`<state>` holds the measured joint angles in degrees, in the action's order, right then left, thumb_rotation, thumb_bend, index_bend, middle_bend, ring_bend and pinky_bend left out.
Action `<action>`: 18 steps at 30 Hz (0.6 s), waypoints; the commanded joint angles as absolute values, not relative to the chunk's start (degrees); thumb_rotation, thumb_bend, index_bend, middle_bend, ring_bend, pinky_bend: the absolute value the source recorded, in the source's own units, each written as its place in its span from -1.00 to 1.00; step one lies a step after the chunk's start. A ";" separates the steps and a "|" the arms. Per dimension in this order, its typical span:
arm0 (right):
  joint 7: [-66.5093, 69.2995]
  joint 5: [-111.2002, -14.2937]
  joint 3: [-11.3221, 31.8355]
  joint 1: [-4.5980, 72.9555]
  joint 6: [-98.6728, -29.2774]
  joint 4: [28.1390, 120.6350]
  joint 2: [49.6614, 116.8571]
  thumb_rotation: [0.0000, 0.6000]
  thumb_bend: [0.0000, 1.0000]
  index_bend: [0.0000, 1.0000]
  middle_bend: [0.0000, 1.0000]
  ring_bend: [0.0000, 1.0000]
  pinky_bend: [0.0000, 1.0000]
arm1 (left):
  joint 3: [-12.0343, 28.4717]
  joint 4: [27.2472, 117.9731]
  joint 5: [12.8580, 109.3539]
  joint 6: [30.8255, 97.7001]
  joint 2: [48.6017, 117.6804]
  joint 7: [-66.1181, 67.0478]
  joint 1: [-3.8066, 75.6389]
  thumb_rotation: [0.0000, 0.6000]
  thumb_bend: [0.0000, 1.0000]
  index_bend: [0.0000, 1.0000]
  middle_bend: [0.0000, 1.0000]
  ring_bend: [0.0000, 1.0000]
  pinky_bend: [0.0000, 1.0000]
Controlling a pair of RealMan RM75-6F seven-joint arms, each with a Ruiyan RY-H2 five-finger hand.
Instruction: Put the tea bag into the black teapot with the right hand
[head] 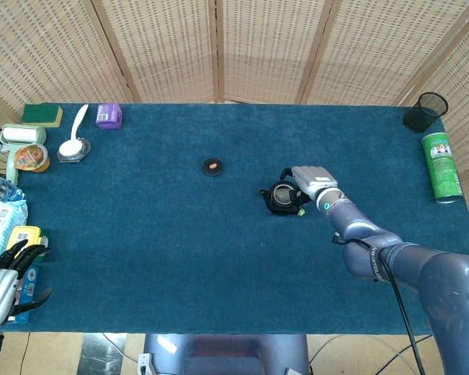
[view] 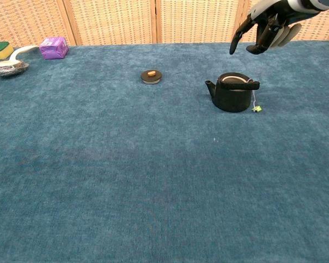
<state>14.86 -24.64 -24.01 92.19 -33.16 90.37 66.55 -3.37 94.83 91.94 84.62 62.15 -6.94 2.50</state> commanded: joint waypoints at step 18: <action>-4.16 -39.07 -12.26 62.76 -81.19 106.00 67.62 1.00 -0.14 -0.60 0.55 0.98 1.00 | -2.64 94.81 91.47 84.98 62.28 -6.59 2.78 1.00 -0.41 -0.58 -0.62 -0.84 -0.75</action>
